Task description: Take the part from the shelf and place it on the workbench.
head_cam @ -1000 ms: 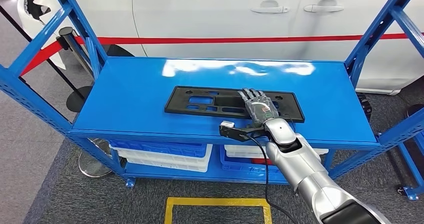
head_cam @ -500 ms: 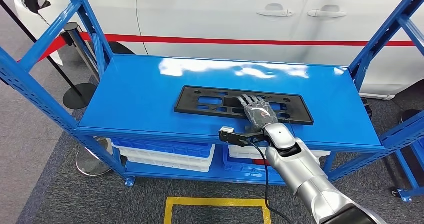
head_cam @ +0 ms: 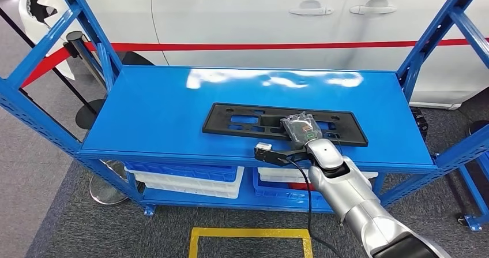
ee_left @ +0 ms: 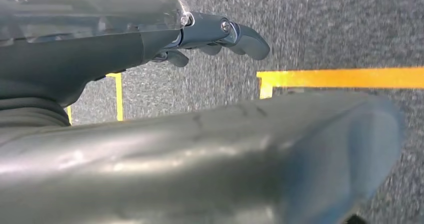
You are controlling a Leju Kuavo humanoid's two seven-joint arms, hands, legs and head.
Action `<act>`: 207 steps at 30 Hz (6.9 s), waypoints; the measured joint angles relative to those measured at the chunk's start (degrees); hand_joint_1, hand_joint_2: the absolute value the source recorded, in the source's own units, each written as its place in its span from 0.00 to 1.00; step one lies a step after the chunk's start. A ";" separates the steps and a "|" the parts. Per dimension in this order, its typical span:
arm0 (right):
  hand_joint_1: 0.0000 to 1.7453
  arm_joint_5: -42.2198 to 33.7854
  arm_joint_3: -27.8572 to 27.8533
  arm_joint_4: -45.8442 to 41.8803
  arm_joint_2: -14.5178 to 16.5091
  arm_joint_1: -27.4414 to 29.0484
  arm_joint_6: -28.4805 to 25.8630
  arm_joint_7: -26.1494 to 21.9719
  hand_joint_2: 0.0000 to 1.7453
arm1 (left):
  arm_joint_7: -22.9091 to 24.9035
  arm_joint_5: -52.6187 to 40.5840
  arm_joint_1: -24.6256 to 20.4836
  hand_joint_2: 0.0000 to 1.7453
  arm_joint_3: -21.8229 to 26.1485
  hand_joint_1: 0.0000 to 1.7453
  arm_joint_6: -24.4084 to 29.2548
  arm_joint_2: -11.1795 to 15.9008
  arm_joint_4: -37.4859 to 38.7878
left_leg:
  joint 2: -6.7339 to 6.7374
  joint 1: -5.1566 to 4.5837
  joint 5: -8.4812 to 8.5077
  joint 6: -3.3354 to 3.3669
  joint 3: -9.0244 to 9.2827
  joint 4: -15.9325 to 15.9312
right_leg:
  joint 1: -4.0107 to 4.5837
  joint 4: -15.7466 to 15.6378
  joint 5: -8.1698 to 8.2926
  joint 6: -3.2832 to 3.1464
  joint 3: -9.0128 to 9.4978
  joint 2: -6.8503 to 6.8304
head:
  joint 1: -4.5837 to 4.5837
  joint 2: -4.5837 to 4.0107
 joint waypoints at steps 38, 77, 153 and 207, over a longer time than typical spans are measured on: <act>1.00 9.47 -4.96 -22.27 -0.87 1.55 -24.70 -1.55 1.00 | -1.37 -0.05 -0.16 1.00 -0.08 0.00 0.93 -0.83 0.01 | -0.14 -0.48 7.34 1.66 6.51 -15.46 | 0.43 1.15 -0.72 1.28 -0.59 0.42 | 0.02 0.00; 1.00 -77.26 -12.86 -45.26 1.66 20.12 5.16 -34.81 1.00 | 6.31 -2.97 -0.29 1.00 -2.49 0.00 11.13 -1.85 0.02 | -0.04 -0.06 7.62 3.15 7.52 -16.71 | -0.13 16.43 -7.52 3.20 -7.82 0.29 | 0.40 0.01; 1.00 -87.46 -9.71 -49.43 10.23 29.90 50.10 -38.88 1.00 | 9.38 -5.06 -0.28 1.00 -5.92 0.00 3.97 -0.69 0.02 | 0.75 -0.10 -1.30 -0.26 2.40 -1.61 | 0.23 -0.36 -0.42 -0.49 0.89 0.23 | 0.02 0.00; 1.00 -87.59 -8.72 -51.02 10.01 27.88 48.24 -38.46 1.00 | 8.17 -3.85 -0.38 1.00 -5.84 0.00 3.57 -1.28 0.04 | 0.99 -0.68 9.54 1.54 6.15 -16.70 | 0.80 -0.54 -3.62 0.78 4.85 -0.05 | 0.68 0.01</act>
